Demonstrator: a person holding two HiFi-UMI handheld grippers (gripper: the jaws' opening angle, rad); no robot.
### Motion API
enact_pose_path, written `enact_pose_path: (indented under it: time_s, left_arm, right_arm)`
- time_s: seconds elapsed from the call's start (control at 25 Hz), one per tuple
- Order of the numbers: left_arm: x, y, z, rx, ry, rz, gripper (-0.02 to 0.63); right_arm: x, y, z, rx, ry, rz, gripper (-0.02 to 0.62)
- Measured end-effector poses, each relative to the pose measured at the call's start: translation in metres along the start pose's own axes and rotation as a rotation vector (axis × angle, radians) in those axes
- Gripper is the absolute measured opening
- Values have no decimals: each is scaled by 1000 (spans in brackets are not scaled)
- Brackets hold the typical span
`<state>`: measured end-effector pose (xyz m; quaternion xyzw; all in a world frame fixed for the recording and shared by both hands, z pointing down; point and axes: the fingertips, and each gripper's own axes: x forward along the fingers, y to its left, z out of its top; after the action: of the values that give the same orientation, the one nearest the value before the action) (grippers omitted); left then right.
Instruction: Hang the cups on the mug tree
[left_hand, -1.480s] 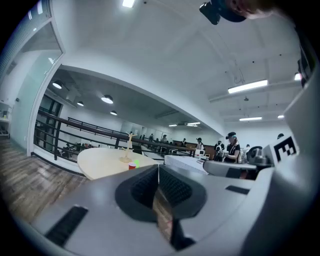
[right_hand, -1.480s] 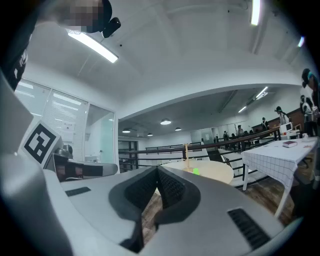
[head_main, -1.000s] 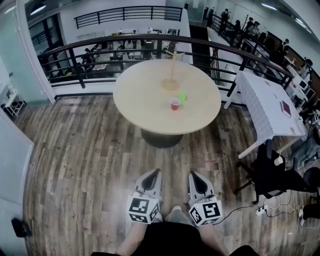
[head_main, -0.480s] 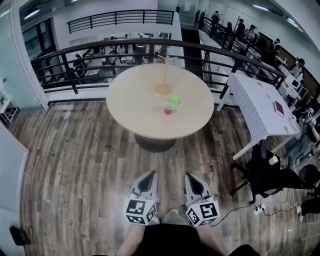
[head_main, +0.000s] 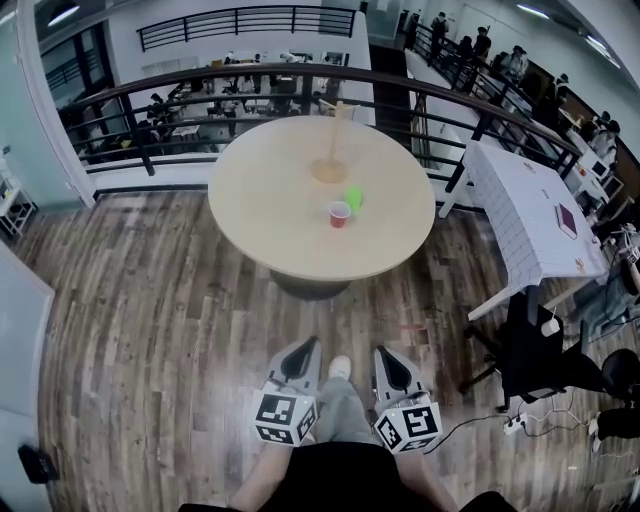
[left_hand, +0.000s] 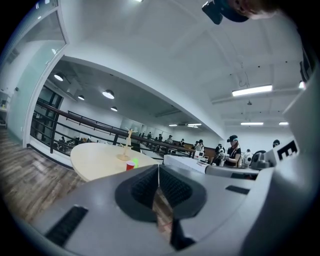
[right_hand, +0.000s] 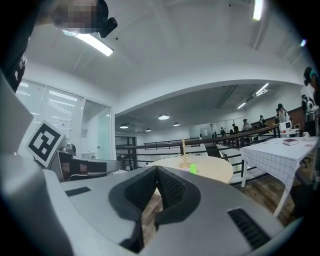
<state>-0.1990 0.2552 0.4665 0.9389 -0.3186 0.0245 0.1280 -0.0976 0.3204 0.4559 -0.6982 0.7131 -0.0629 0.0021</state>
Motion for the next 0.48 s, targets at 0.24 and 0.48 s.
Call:
enact_pose_path:
  time_s: [0.24,0.48]
  left_arm:
    - [62,41,2,21,27,61,14]
    - [172,76,40,65,16,117,14]
  right_arm:
    - [77,-46,-1,25,-20,12,9]
    - [173,-120,30,-31,-57,29,9]
